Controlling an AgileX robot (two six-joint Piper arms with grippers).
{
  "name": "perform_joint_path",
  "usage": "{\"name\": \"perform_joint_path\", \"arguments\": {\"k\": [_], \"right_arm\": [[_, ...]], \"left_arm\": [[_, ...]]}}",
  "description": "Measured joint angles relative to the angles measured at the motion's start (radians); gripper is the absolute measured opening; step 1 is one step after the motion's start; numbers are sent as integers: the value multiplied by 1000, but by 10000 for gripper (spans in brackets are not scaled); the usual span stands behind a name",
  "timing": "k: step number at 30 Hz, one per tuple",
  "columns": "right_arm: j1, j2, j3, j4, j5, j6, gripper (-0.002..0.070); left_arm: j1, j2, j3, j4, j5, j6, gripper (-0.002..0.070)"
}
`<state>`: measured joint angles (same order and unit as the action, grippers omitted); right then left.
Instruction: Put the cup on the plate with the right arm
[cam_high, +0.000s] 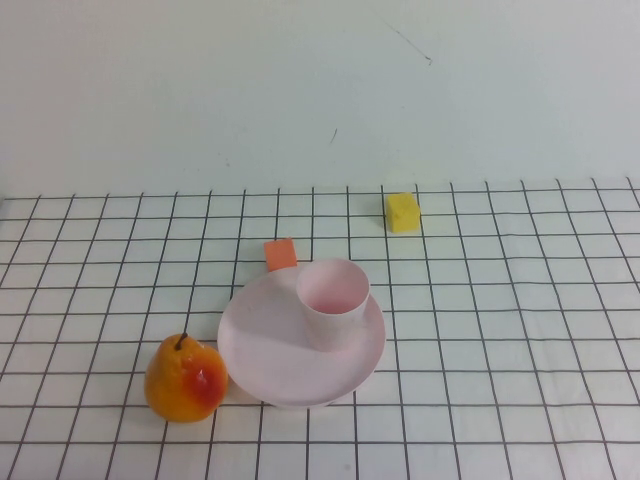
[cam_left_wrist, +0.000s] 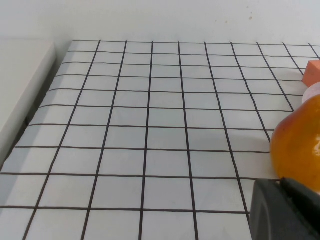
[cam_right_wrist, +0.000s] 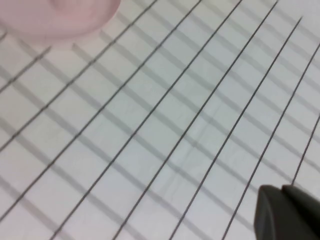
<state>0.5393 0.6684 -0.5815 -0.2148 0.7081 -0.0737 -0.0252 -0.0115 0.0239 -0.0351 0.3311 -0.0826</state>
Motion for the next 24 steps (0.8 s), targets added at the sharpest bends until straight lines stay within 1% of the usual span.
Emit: {"name": "perform_joint_path", "arguments": {"k": [2,4,6,8,10,15,19,24], "right_arm": [[-70,-25,83,-2,-175,0,0],[-163,-63,173,16,-364,0,0],[-259,-109,255,41,-508,0,0],[-341,-168,334,58,-624,0,0],[-424,-236,418,68,-687,0,0],[-564,-414,582,72,-708,6,0],[-642,-546,609,90,-559,12,0],[-660,-648,609,91,-416,12,-1]], "left_arm": [[0,0,0,0,0,0,-3],[0,0,0,0,0,0,-3],[0,0,0,0,0,0,-3],[0,0,0,0,0,0,-3],[0,0,0,0,0,0,-3],[0,0,0,0,0,0,-3],[0,0,0,0,0,0,-3],[0,0,0,0,0,0,-3]]}}
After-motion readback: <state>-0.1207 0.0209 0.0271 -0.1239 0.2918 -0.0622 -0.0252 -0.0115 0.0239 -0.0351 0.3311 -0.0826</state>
